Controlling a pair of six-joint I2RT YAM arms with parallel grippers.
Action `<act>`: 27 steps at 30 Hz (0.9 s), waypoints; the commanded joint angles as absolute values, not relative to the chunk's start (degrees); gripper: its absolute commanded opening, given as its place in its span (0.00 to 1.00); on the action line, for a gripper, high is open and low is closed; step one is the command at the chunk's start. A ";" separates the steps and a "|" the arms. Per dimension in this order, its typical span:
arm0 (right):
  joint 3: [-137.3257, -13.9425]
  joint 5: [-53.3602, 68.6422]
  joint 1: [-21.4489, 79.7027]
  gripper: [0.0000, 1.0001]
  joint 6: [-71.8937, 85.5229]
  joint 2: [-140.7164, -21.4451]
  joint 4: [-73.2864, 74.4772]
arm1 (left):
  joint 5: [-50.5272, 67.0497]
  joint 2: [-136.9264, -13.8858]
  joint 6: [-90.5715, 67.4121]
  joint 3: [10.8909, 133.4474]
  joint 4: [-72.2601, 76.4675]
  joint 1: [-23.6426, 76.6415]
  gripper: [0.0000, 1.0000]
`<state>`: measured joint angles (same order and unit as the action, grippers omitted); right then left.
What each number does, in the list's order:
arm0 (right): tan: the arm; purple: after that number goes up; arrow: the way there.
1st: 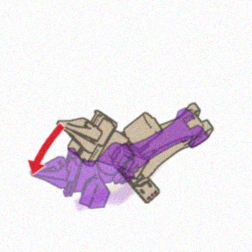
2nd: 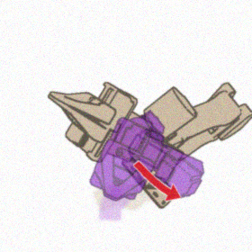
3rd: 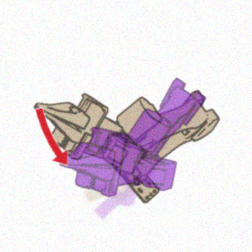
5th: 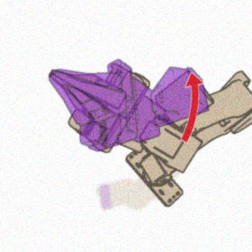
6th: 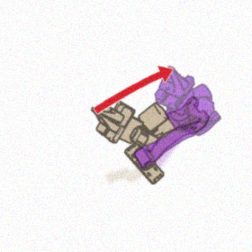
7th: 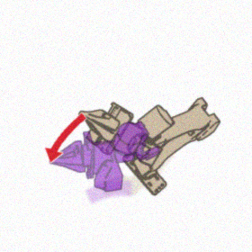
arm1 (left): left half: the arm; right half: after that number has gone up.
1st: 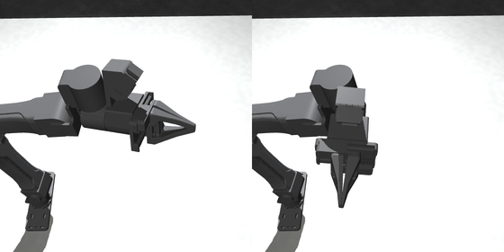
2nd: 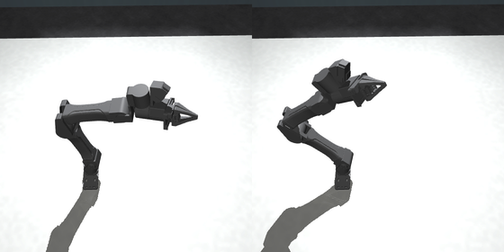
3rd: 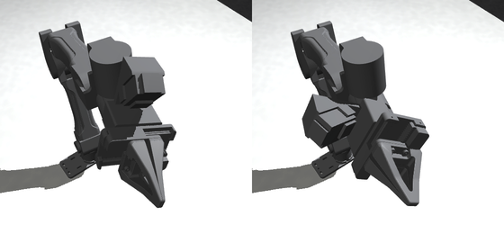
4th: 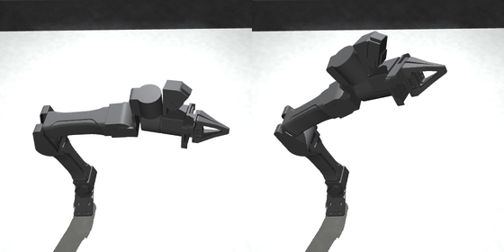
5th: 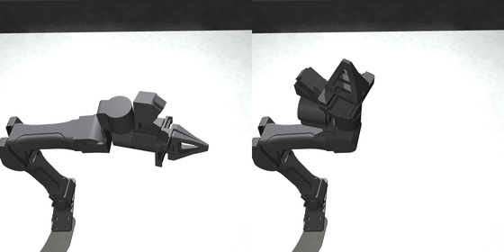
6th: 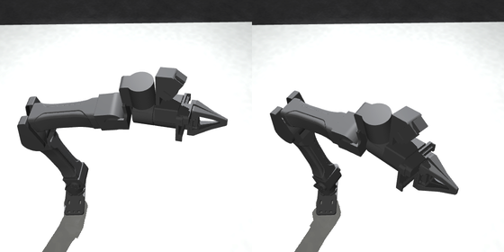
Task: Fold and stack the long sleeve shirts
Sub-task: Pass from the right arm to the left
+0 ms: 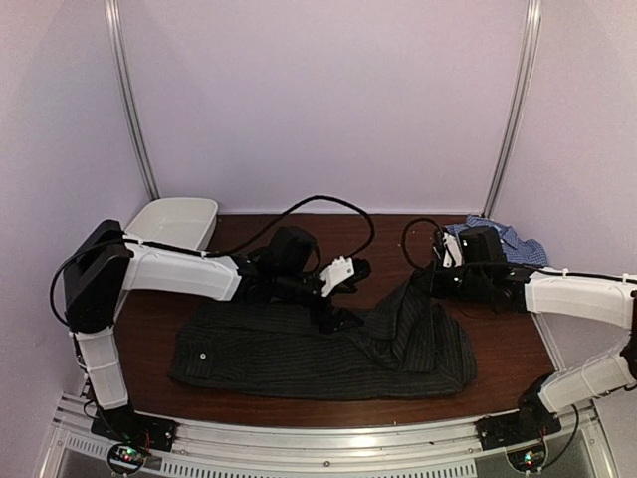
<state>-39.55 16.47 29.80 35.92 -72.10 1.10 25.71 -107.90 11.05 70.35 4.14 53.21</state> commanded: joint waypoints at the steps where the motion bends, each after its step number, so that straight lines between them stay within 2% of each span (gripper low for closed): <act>1: -38.59 16.89 28.29 0.00 37.38 -72.71 0.76 | 21.64 -112.10 17.37 74.15 8.29 55.37 0.87; 13: -36.11 18.50 26.68 0.00 37.31 -73.06 0.13 | 17.20 -122.84 27.68 85.81 0.36 58.76 0.88; 27: -35.28 18.96 25.41 0.00 37.14 -72.07 0.14 | 9.15 -129.68 27.83 89.14 2.81 62.57 0.87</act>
<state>-36.10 18.63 26.20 36.69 -73.01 0.99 12.43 -127.87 27.03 87.22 0.75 61.60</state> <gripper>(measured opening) 0.008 0.871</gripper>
